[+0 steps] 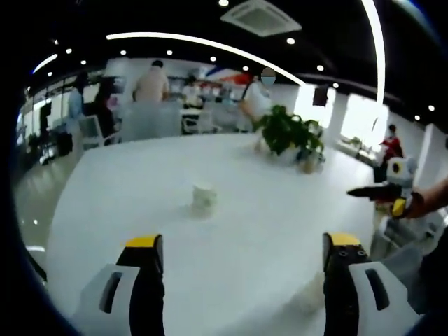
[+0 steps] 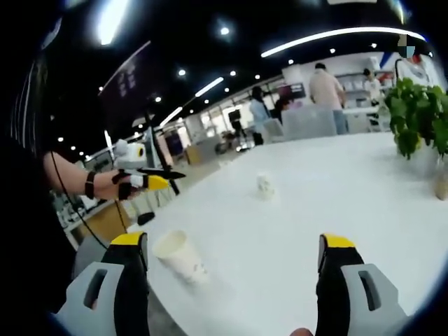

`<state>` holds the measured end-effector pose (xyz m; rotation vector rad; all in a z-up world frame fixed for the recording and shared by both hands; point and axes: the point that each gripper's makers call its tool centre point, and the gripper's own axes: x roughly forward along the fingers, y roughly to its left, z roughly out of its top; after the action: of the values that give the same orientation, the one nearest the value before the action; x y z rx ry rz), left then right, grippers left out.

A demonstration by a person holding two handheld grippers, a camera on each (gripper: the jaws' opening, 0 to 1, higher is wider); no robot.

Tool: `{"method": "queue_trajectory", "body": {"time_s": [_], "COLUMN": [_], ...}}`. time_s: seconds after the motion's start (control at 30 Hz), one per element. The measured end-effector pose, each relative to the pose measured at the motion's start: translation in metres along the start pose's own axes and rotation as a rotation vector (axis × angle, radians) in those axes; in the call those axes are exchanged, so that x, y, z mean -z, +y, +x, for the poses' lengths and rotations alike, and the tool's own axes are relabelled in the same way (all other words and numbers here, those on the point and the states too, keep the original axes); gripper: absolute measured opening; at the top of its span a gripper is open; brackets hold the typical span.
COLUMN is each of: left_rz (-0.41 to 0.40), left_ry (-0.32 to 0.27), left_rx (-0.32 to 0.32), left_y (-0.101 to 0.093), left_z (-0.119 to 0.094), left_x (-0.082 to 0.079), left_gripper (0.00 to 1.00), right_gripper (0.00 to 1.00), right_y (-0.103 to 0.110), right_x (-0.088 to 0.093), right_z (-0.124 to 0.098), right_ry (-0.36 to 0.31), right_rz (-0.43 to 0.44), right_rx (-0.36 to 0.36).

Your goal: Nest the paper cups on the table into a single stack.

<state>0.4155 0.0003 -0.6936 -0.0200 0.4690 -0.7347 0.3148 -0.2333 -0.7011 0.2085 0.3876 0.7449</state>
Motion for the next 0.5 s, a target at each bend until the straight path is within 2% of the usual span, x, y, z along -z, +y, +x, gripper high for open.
{"method": "queue_trajectory", "body": {"time_s": [0.5], "left_rz": [0.01], "left_ry": [0.021], "left_rx": [0.037], "left_y": [0.006], "left_z": [0.04], "left_x": [0.002], "left_gripper": [0.94], "right_gripper": [1.0], "right_y": [-0.005], "right_x": [0.006], "right_z": [-0.001], "right_ry": [0.006], "right_rz": [0.033], "right_rx": [0.02]}}
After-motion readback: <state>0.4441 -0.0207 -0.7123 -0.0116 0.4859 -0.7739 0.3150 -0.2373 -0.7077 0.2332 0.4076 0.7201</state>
